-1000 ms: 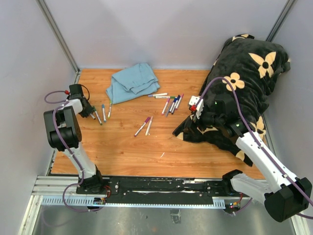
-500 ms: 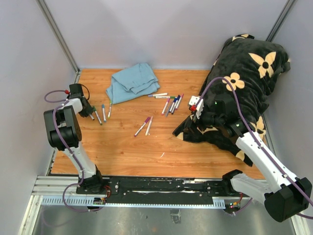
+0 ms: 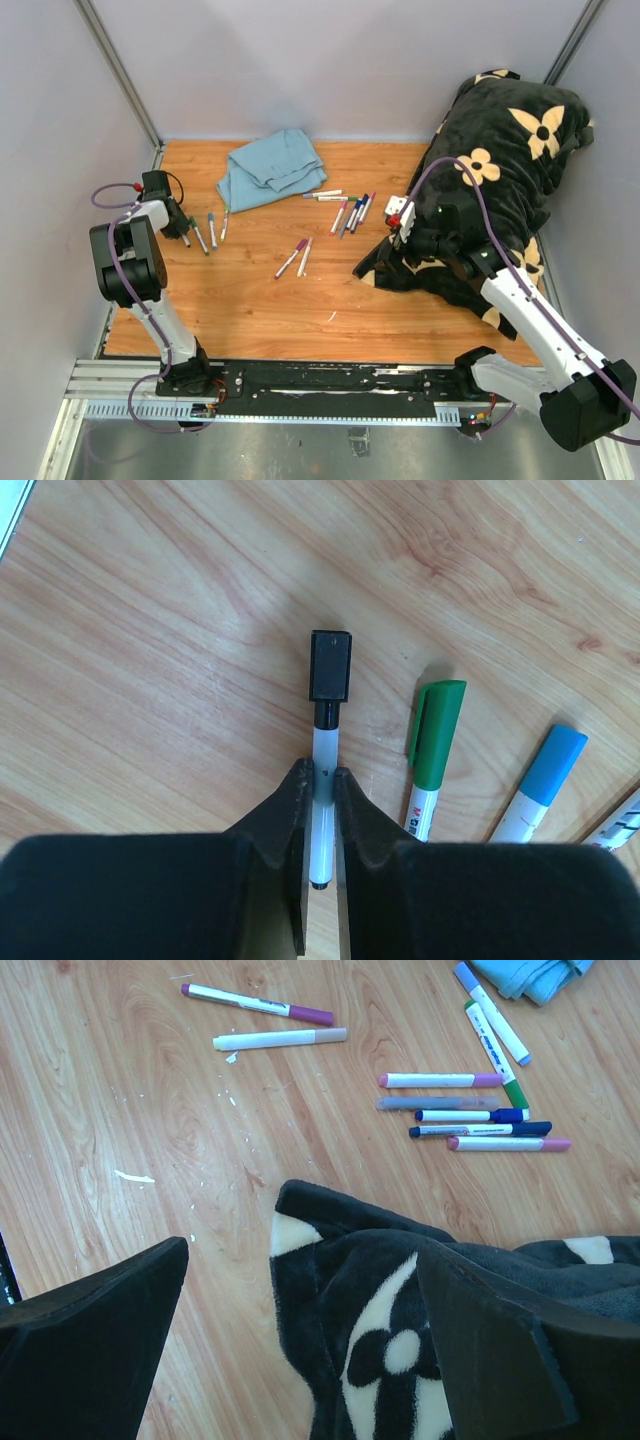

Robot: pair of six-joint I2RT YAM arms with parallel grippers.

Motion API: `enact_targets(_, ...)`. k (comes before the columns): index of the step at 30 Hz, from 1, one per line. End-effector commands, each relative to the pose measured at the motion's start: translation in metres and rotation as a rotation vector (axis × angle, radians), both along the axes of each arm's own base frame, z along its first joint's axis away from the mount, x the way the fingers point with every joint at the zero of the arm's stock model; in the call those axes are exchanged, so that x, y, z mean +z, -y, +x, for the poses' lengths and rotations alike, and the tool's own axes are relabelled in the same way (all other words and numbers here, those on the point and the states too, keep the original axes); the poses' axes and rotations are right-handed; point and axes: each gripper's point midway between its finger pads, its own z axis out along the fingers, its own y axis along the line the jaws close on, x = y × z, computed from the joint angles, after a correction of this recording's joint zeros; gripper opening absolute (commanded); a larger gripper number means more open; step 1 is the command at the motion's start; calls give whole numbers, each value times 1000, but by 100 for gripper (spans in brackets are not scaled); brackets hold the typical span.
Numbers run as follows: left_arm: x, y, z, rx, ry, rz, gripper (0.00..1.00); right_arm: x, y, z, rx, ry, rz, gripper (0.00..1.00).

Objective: Open the pen caps
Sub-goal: Pick up the pen from the center of the board.

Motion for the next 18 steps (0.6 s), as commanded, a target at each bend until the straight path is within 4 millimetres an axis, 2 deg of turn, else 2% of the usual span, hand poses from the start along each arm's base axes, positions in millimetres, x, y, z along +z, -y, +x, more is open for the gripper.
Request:
enact_targets(1,-8,2,-15,-11,-74,2,3,-3,-6,-6,38,-2,6,98)
enact_targets(10,22,4,-10,-5,22,9,0,-3,-15,-14,75,-37,33,98)
enact_targets(18,47,28,-17,5,158,-84,0,7,-24,-27,120,-79,99,98)
